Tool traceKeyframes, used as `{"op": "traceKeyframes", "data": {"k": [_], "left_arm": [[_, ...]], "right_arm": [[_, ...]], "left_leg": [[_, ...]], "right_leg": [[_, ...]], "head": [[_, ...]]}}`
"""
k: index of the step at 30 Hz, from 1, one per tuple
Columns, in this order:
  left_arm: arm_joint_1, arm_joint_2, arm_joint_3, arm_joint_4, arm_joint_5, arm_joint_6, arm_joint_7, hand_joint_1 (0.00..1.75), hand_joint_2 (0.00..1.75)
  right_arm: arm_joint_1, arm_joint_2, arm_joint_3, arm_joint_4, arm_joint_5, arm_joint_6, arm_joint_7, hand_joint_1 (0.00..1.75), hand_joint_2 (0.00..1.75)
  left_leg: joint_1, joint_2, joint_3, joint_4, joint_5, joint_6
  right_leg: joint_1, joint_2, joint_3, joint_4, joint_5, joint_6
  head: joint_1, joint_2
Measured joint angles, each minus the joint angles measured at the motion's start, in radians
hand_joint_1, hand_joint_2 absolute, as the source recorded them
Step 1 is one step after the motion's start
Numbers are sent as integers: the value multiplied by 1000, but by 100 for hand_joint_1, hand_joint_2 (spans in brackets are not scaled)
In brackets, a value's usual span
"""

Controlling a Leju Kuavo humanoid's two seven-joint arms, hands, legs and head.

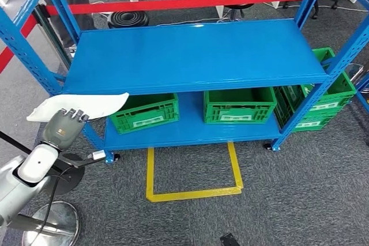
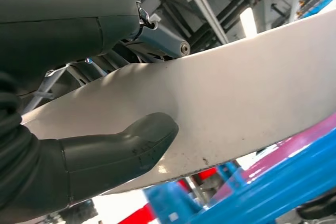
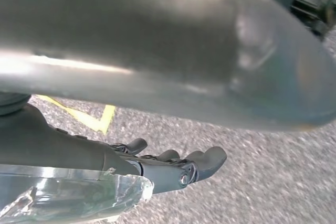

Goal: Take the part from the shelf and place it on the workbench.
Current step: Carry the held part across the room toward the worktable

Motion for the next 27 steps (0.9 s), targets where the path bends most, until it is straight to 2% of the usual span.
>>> {"op": "traceKeyframes", "data": {"k": [1,2,4,5,6,7,8,9,10,11,12,13,14,15,16,17,18,19,20,21,22,24,25,26,27], "left_arm": [[2,7,6,-8,0,3,0,175,175],[6,14,11,-14,0,6,0,175,175],[18,26,18,-21,0,10,0,175,175],[24,31,20,-23,0,10,-1,175,175],[27,35,22,-25,0,11,-1,175,175],[29,39,24,-28,0,11,-2,175,175],[31,42,26,-30,0,11,-2,175,175],[33,47,27,-31,0,12,-2,175,175],[35,51,28,-32,0,12,-2,175,175],[40,56,29,-33,0,14,-1,175,175],[46,62,31,-35,0,16,0,175,175],[53,70,34,-39,0,18,2,175,175],[61,79,40,-46,0,20,4,175,175],[70,92,48,-54,0,23,6,175,175],[80,105,59,-64,0,27,7,175,175],[91,119,70,-74,0,31,9,175,175],[103,133,81,-84,0,35,10,175,175],[115,145,90,-92,0,39,10,175,175],[128,156,98,-100,0,41,10,175,175],[140,167,105,-107,0,43,10,175,175],[151,177,113,-113,0,45,10,175,175],[164,191,126,-123,0,45,9,175,175],[169,195,131,-126,0,45,8,175,175],[173,197,135,-128,0,45,5,175,175],[177,199,138,-130,0,46,2,175,175]], "right_arm": [[-1,1,3,0,1,-4,2,0,0],[-1,3,4,0,2,-9,5,0,0],[1,7,7,0,3,-17,10,0,0],[4,9,8,0,3,-17,12,0,0],[7,11,10,0,3,-18,13,0,0],[8,12,12,0,3,-18,14,0,0],[7,14,13,0,3,-18,14,0,0],[6,14,14,0,3,-18,14,0,0],[4,15,15,0,4,-17,14,0,0],[2,15,15,0,4,-16,14,0,0],[2,15,16,0,5,-15,14,0,0],[1,16,16,0,6,-14,15,0,0],[0,16,18,0,8,-14,16,0,0],[-2,17,21,0,11,-14,18,0,0],[-5,19,24,0,13,-14,20,0,0],[-6,20,28,0,15,-14,21,0,0],[-6,22,30,0,17,-14,23,0,0],[-5,24,32,0,19,-14,25,0,0],[-4,26,33,0,20,-14,27,0,0],[-4,27,35,0,21,-13,28,0,0],[-4,29,38,0,21,-13,29,0,0],[-5,31,41,0,22,-12,30,0,0],[-5,31,41,0,22,-12,31,0,0],[-5,32,42,0,22,-12,32,0,0],[-5,33,42,0,22,-12,33,0,0]], "left_leg": [[0,-1,38,-55,-14,7],[-1,-2,56,-86,-25,17],[-4,0,45,-95,-17,39],[-4,2,36,-95,-6,49],[-3,3,24,-96,6,57],[-3,3,11,-96,19,64],[-3,3,-4,-96,32,68],[-5,2,-20,-95,45,69],[-6,2,-36,-95,57,69],[-8,2,-52,-94,70,68],[-9,3,-68,-94,82,66],[-9,3,-82,-94,94,63],[-10,3,-94,-93,105,59],[-10,4,-104,-92,115,54],[-11,5,-110,-93,126,48],[-10,6,-114,-94,137,42],[-9,6,-116,-98,148,35],[-7,6,-118,-101,156,28],[-5,5,-124,-98,146,22],[-4,4,-133,-80,116,16],[-4,4,-147,-40,68,11],[-3,3,-181,90,-36,3],[-3,3,-192,151,-60,0],[-2,3,-191,189,-59,-2],[-1,3,-174,196,-39,-4]], "right_leg": [[1,0,-8,3,11,6],[2,0,-14,2,22,11],[-1,0,-21,-4,39,21],[-3,0,-28,4,24,26],[-4,0,-40,32,-12,31],[-5,0,-56,82,-65,34],[-5,0,-74,151,-122,37],[-5,0,-86,223,-165,38],[-5,0,-90,280,-184,38],[-5,0,-81,310,-181,37],[-4,0,-54,304,-160,34],[-3,1,-10,265,-138,29],[-1,1,46,201,-131,23],[1,2,107,121,-142,17],[4,3,149,59,-156,13],[7,4,172,17,-171,9],[10,4,176,-2,-173,5],[10,3,167,-1,-164,0],[9,2,160,-2,-154,-8],[7,0,152,-4,-142,-16],[6,-1,141,-5,-128,-22],[6,-2,111,-4,-101,-27],[6,-2,95,-4,-88,-27],[5,-3,78,-3,-75,-26],[5,-3,62,-2,-62,-25]], "head": [[1,0],[2,0],[3,0],[4,0],[5,0],[6,0],[8,0],[8,0],[8,0],[8,0],[8,0],[8,0],[8,0],[8,0],[7,0],[7,0],[7,0],[8,0],[9,0],[7,0],[6,0],[4,0],[4,0],[4,0],[4,0]]}}
